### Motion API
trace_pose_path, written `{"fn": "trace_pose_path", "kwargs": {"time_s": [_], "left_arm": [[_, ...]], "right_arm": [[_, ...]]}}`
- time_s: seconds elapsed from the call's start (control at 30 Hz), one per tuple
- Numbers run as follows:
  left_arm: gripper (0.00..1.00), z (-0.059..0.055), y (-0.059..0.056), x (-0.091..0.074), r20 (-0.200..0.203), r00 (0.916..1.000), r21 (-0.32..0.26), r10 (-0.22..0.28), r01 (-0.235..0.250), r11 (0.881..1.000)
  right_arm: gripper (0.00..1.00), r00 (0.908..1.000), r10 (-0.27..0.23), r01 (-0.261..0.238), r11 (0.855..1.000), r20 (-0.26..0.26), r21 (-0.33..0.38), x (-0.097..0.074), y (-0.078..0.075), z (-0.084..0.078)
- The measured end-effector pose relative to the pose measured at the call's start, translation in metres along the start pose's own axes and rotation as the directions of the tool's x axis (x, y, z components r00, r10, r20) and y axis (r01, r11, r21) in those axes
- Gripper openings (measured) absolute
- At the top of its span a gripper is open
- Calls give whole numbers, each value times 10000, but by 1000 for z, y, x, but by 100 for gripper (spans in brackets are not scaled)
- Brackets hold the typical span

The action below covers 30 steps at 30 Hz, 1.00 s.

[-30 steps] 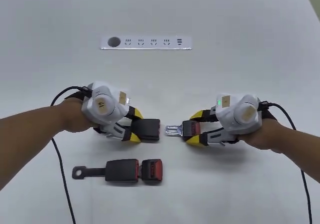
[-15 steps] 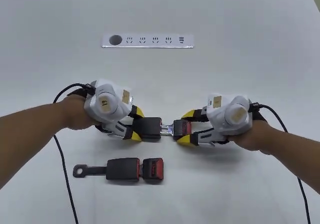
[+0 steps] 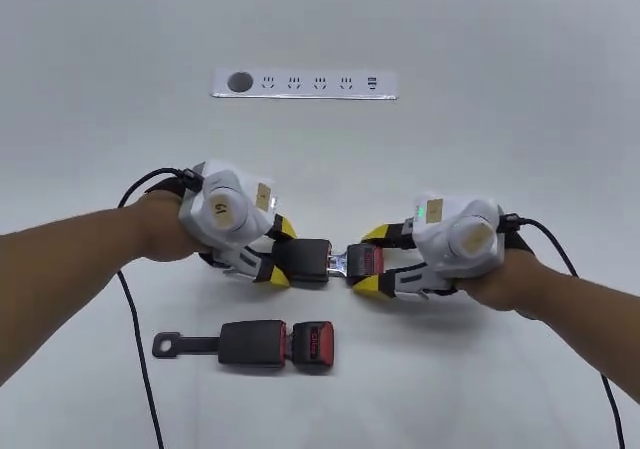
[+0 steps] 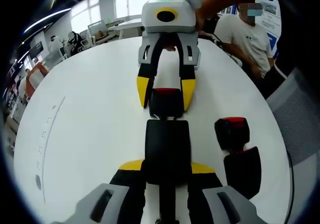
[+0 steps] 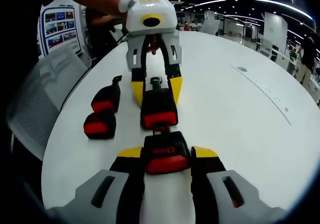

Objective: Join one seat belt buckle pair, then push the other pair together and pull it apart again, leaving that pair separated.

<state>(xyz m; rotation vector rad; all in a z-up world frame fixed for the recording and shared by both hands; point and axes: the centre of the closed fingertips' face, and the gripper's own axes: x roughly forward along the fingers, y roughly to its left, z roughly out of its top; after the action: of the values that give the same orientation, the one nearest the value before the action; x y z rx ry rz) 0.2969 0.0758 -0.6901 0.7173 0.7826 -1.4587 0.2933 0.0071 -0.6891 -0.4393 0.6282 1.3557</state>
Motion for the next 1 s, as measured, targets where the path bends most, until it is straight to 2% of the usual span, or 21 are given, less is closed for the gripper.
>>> {"fn": "trace_pose_path", "kwargs": {"time_s": [0.13, 0.6, 1.0], "left_arm": [[32, 0, 0, 0, -33, 10000, -54, 42, -42, 10000], [32, 0, 0, 1, -99, 9999, -106, 73, -74, 9999], [32, -1, 1, 2, -54, 9999, -204, 86, -87, 9998]], "right_arm": [[33, 10000, -82, 82, 9999, 22, 59, 5, 2, 7], [33, 9995, -257, 259, 9996, -195, 112, 7, -4, 7], [33, 9987, -179, 168, 9996, -480, -234, 9, -4, 6]]}}
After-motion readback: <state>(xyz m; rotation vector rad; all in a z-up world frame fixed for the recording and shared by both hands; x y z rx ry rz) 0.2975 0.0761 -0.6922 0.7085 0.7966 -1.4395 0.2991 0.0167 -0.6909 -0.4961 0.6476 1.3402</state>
